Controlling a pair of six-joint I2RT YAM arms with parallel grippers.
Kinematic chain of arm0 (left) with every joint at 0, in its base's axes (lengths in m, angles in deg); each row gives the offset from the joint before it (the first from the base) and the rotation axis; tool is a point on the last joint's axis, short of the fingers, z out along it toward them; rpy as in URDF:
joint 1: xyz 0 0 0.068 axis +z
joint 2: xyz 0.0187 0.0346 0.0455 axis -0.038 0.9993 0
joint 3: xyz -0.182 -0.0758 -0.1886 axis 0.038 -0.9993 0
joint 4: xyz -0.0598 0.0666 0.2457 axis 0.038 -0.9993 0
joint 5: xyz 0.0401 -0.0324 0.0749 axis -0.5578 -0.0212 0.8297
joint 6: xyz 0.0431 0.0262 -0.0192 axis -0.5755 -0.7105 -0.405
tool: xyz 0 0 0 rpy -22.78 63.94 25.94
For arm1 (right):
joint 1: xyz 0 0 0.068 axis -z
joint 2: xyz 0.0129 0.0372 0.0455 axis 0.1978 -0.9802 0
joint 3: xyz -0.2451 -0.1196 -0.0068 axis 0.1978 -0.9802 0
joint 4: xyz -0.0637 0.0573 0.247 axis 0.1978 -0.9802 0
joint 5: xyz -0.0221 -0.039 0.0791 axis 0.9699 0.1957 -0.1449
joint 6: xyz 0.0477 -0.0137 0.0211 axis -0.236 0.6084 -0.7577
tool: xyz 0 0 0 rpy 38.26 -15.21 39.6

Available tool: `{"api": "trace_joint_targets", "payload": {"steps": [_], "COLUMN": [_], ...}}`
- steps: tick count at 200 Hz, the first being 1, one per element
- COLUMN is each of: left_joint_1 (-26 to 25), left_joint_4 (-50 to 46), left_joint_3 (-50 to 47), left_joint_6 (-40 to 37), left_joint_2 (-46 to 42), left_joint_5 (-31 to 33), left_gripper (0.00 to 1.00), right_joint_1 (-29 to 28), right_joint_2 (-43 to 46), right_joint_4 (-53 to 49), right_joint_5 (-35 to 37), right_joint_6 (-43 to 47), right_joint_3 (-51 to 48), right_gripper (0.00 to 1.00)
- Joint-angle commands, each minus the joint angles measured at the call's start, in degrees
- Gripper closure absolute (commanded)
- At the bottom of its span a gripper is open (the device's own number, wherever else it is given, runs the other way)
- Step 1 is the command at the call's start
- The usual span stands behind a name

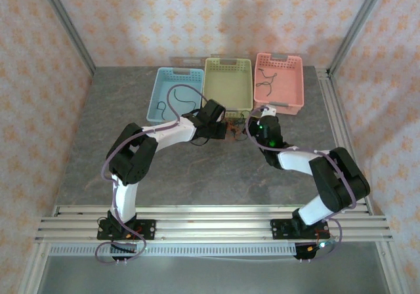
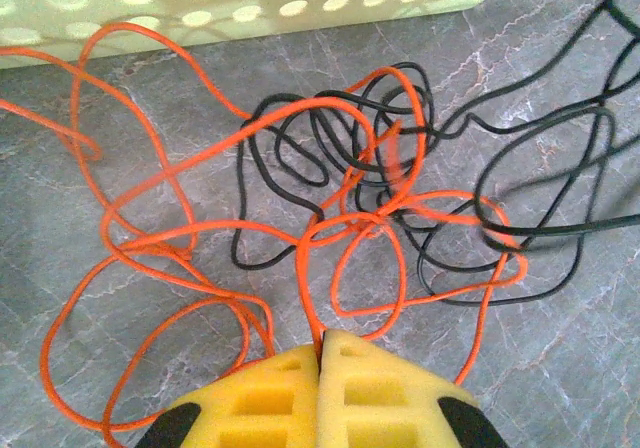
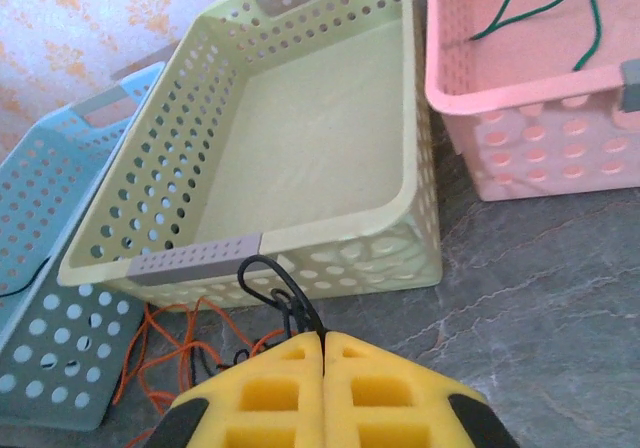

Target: Untangle the cables

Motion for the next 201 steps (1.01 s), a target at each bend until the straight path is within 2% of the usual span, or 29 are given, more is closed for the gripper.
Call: {"api": "trace_joint_targets", "payload": {"steps": [1,132,174,201], "left_joint_1": [0.77,4.58,5.34,5.41], "left_joint_4": [-2.42,0.94,1.56,1.07], "left_joint_3": [-0.69,-9.12,-9.87,-9.33], "left_joint_6": [1.73,9.33,10.20,10.21], "left_joint_2": [-2.55,-9.66,-9.93,-9.33], "left_joint_5": [3.57,11.46,11.27,10.56], "left_gripper": [1.00,1.00,1.00,1.00], "right_joint_1": [0.17,2.33,3.48,4.03], "right_joint_2": [1.90,5.99,8.94,8.86], "right_joint_4": [-0.54,4.24,9.08,10.24], "right_joint_5": [4.29,12.69,16.32,15.61], "right_joint_6": [0.12,-3.65,-5.57,-6.11], "right_joint_3": [-1.32,-7.07,-11.36,-11.90], "right_gripper": [1.00,1.00,1.00,1.00]}}
